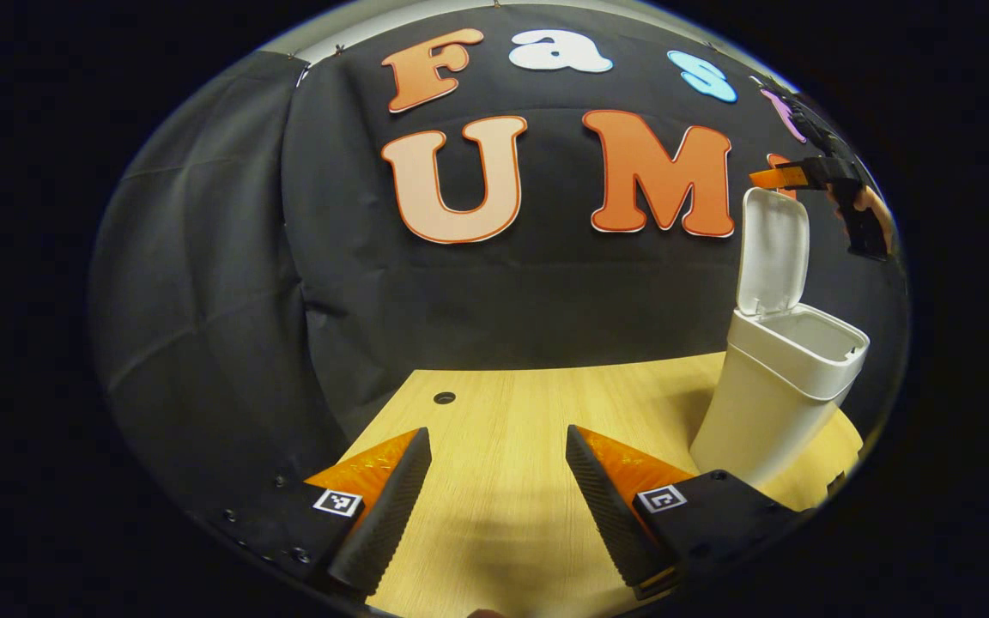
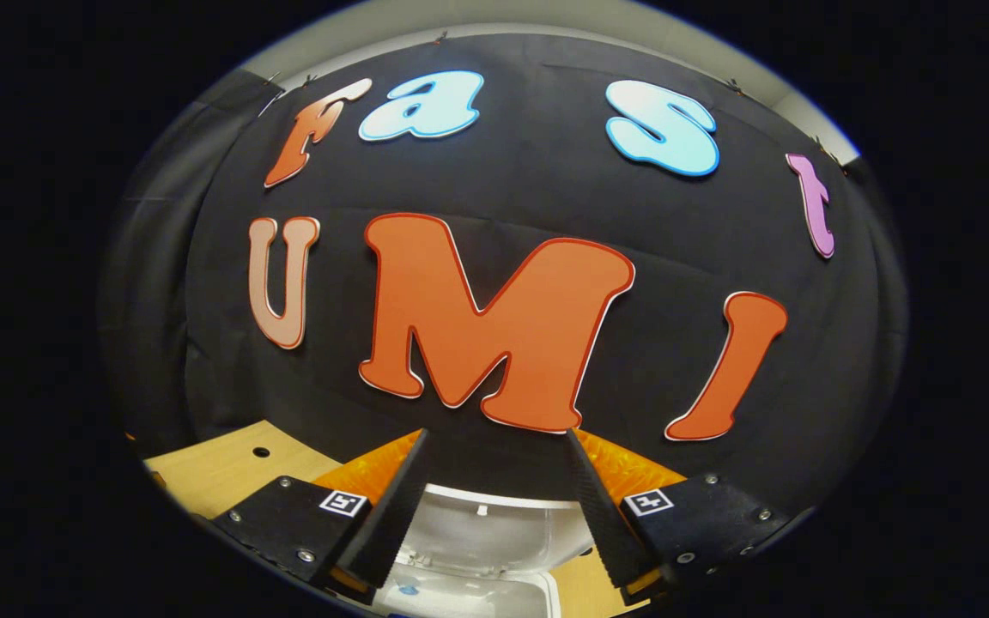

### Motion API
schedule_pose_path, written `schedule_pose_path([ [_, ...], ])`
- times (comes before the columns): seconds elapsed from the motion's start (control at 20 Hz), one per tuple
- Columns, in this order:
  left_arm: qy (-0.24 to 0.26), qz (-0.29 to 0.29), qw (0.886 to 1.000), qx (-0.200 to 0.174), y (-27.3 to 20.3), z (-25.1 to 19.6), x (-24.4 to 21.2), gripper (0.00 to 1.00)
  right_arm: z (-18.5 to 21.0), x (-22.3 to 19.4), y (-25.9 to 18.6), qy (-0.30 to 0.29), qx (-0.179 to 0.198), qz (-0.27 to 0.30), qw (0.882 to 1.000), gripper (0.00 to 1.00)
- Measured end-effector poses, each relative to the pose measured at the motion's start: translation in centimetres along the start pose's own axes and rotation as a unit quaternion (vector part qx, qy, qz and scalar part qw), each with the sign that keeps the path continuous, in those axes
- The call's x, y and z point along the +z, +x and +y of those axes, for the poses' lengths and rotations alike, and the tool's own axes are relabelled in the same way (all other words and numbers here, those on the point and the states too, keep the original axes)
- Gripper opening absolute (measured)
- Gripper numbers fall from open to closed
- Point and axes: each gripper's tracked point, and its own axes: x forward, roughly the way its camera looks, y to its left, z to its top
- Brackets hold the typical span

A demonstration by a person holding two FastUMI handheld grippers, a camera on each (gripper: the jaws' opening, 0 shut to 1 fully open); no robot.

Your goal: Press the lid of the desktop garbage bin to open it, pick up the crumpled paper on the desktop and throw it into the bin, then pick up the pop can on the desktop and drop it into the bin, and finally close the garbage bin lid.

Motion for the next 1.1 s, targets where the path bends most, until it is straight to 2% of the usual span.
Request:
schedule_pose_path([
  [0.3,-0.012,0.012,1.000,-0.002,0.5,0.5,-0.8,1.00,1.2,-2.3,-1.1,0.069,0.026,0.051,0.996,0.90],
  [0.55,0.001,0.009,1.000,-0.023,1.1,-0.5,-0.4,1.00,1.5,-5.4,-3.2,0.051,0.015,0.094,0.994,0.90],
  [0.85,0.008,0.016,0.999,-0.046,1.5,-1.8,-0.8,1.00,2.9,-8.3,-5.8,0.052,0.029,0.126,0.990,0.90],
  [0.9,0.009,0.017,0.999,-0.051,1.7,-2.2,-0.8,0.96,2.9,-9.0,-6.1,0.055,0.029,0.132,0.989,0.90],
  [0.95,0.011,0.018,0.998,-0.055,1.7,-2.5,-0.9,1.00,3.0,-9.5,-6.5,0.058,0.029,0.139,0.988,0.90],
  [1.1,0.026,0.016,0.997,-0.069,1.9,-3.5,-0.8,1.00,3.0,-11.1,-7.5,0.068,0.025,0.156,0.985,0.90],
])
